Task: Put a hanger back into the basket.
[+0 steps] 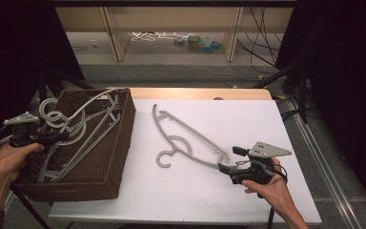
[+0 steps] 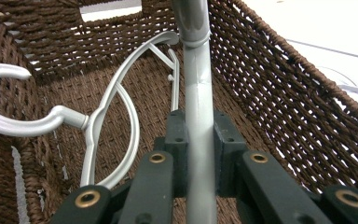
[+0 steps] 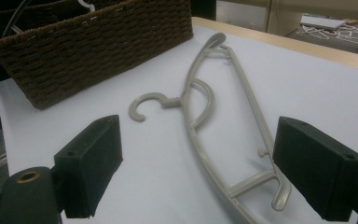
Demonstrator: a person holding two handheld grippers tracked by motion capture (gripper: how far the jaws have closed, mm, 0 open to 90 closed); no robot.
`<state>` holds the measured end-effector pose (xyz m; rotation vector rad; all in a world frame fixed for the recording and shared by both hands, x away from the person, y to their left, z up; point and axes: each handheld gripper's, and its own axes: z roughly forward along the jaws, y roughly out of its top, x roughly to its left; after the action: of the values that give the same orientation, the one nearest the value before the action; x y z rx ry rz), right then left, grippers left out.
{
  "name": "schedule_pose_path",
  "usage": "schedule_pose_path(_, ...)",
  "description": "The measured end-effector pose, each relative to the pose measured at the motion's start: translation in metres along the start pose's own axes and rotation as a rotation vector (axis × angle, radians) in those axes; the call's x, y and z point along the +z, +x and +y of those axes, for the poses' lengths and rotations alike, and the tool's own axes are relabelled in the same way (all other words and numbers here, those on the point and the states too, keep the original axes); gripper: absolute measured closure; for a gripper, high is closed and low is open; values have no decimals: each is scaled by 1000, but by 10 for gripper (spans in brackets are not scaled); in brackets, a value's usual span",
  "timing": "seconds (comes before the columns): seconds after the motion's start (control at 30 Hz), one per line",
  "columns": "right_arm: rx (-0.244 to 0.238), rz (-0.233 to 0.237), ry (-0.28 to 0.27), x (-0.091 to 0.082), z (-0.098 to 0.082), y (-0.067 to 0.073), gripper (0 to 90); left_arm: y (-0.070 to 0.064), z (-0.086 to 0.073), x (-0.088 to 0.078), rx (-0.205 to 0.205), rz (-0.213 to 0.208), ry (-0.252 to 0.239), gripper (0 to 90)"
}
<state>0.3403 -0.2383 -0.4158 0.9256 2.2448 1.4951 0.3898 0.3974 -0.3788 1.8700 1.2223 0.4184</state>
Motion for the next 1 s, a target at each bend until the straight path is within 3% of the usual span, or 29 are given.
schedule_pose_path(0.23,1,-2,-1,1,-1,0,166,1,-1,7,24,28,68,793)
schedule_pose_path(0.4,4,2,-10,2,-2,-1,166,2,-3,19,18,31,98,793)
schedule_pose_path(0.47,5,1,-11,3,-2,-1,166,3,-2,21,57,31,141,793)
schedule_pose_path(0.57,2,-8,8,1,-2,-1,166,2,-1,23,66,37,166,793)
schedule_pose_path(0.7,4,-3,-7,2,-2,-1,166,2,-2,30,58,36,183,792)
schedule_pose_path(0.77,5,-2,-7,2,-2,-2,166,2,-2,34,54,56,197,792)
schedule_pose_path(0.8,4,-8,2,1,-2,-2,166,2,-2,36,54,42,204,791)
schedule_pose_path(0.9,3,0,-9,2,-3,-1,166,2,-5,43,44,76,223,791)
schedule_pose_path(1.0,4,-1,-12,2,-2,-2,166,8,-9,45,24,83,223,784)
